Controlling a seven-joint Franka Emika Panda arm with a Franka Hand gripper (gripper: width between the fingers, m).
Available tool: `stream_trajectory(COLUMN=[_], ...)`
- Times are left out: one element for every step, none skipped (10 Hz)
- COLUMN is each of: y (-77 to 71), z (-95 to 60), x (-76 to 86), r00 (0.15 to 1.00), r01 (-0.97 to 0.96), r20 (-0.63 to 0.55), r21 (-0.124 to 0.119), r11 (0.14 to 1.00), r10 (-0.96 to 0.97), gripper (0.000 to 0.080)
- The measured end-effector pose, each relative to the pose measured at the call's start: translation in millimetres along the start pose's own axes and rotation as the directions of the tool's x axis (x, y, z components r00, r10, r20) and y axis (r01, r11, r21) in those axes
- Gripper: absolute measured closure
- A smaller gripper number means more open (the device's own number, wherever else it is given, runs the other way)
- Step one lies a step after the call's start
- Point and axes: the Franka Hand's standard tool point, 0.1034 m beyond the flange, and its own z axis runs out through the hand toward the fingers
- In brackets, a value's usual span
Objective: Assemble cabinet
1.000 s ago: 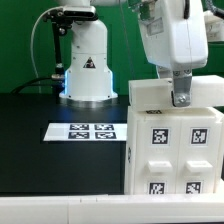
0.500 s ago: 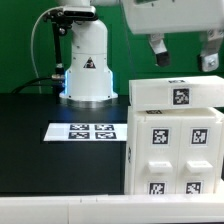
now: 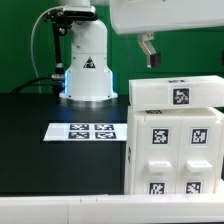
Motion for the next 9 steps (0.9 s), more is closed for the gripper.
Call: stream_trajectory(y=[1.1, 2.0, 2.6, 3.0, 3.0, 3.1, 2.5, 4.4, 6.4], z=[4.1, 3.6, 3.8, 3.9, 3.9, 3.9, 2.4, -1.9, -2.3], x=[-1.9, -0.8, -0.5, -0.3, -0.4, -4.2, -8.6, -7.8, -7.0], r00=[0.996, 0.989, 0.974, 0.959, 0.944, 0.853, 0.751, 0.677, 0.637], r01=[0.089, 0.146, 0.225, 0.284, 0.33, 0.521, 0.658, 0.735, 0.769], r20=[0.013, 0.011, 0.012, 0.012, 0.013, 0.035, 0.058, 0.049, 0.049], r21=[-0.006, -0.005, -0.004, -0.003, -0.003, -0.004, 0.012, 0.018, 0.018], r11=[0.996, 0.989, 0.974, 0.959, 0.944, 0.853, 0.753, 0.678, 0.638], r10=[-0.089, -0.146, -0.225, -0.284, -0.33, -0.521, -0.658, -0.735, -0.769], gripper=[0.0003, 0.0003, 0.0003, 0.0003, 0.0003, 0.0003, 0.0003, 0.0003, 0.0003])
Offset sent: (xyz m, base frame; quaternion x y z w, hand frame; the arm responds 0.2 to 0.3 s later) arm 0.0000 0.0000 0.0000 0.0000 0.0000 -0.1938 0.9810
